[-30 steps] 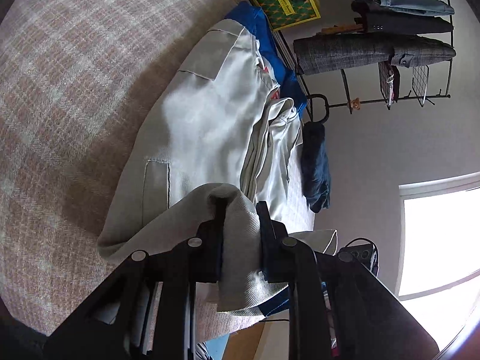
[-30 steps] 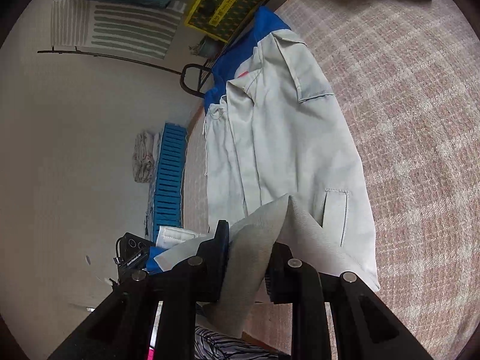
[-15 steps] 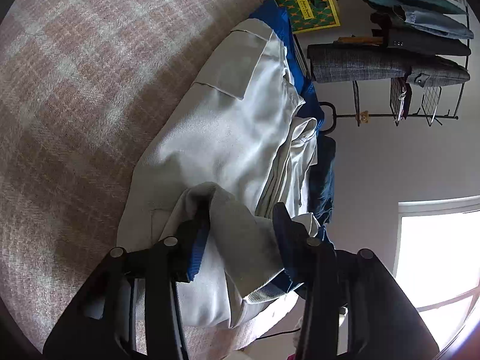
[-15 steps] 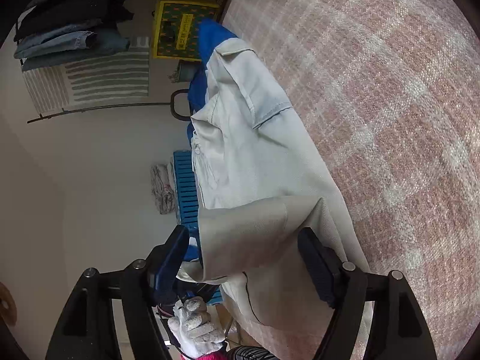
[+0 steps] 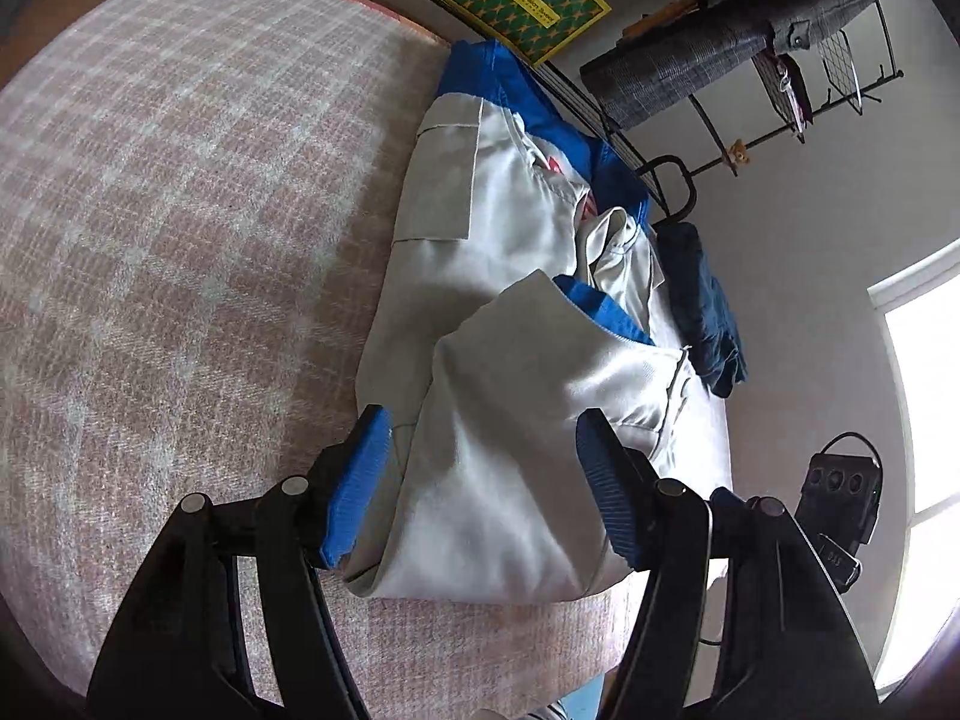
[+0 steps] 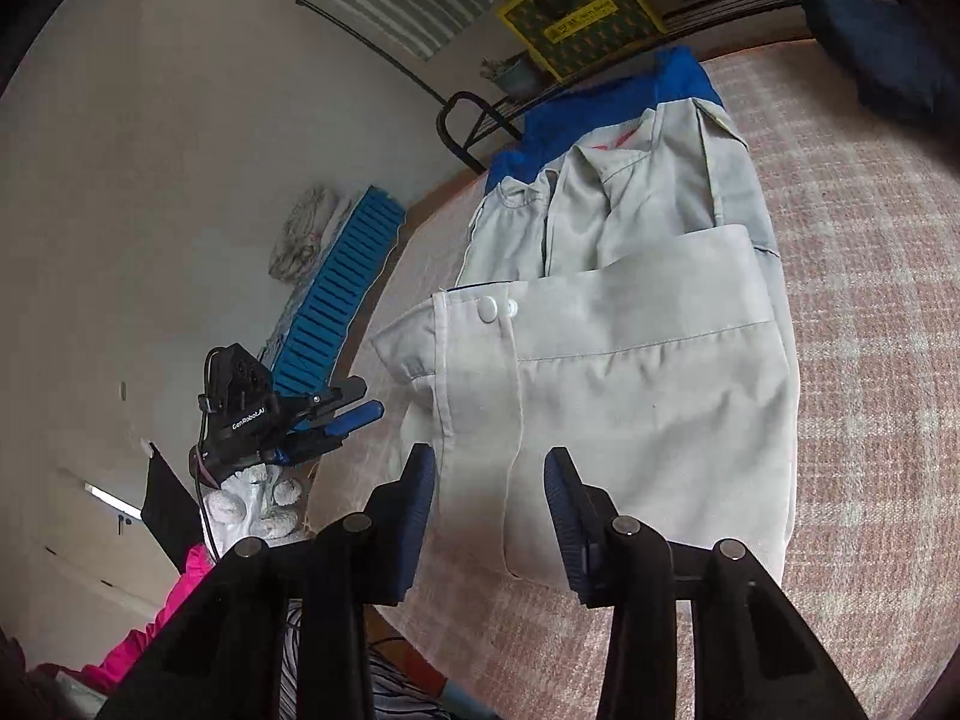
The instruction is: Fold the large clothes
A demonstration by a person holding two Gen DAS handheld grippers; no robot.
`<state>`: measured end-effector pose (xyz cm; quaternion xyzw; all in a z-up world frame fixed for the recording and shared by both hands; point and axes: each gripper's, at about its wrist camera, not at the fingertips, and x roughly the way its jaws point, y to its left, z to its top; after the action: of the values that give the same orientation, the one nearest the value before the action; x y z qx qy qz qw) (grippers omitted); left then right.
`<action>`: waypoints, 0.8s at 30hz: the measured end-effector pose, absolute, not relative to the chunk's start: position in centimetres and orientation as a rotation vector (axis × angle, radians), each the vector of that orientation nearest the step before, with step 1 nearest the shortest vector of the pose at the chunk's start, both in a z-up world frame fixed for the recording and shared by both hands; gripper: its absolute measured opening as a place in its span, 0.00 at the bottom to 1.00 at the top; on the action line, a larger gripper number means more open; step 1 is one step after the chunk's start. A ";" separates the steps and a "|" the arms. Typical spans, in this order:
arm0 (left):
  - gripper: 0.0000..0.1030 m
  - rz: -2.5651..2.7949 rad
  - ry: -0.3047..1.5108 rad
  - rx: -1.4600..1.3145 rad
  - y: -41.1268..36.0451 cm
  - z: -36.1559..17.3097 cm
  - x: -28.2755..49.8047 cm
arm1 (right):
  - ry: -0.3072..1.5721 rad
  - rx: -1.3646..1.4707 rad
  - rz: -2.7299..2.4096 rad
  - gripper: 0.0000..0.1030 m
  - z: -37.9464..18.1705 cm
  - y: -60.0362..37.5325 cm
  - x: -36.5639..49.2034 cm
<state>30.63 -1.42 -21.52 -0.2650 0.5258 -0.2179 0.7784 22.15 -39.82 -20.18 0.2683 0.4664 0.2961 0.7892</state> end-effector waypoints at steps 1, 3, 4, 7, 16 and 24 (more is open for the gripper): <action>0.57 -0.479 1.156 -0.578 -1.3 -22.2 30.7 | 1.010 0.565 0.662 0.39 -20.3 -38.8 22.5; 0.53 -0.513 1.205 -0.599 -1.2 -23.5 30.9 | 1.017 0.532 0.689 0.38 -20.5 -37.1 23.2; 0.51 -0.540 1.232 -0.603 -1.3 -24.0 31.1 | 1.021 0.510 0.695 0.38 -20.6 -36.4 23.4; 0.49 -0.546 1.247 -0.560 -1.8 -24.6 31.3 | 1.046 0.480 0.718 0.37 -21.4 -34.8 23.7; 0.12 -0.578 1.216 -0.525 -2.3 -25.1 30.4 | 1.086 0.317 0.614 0.37 -22.0 -31.8 25.0; 0.05 -0.556 1.158 -0.531 -0.5 -24.8 26.3 | 1.088 0.128 0.456 0.39 -23.2 -29.6 27.4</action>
<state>26.26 -0.54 -24.81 -0.2448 0.5336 -0.2563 0.7678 27.41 -29.55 -23.18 0.0605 0.5128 0.2146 0.8290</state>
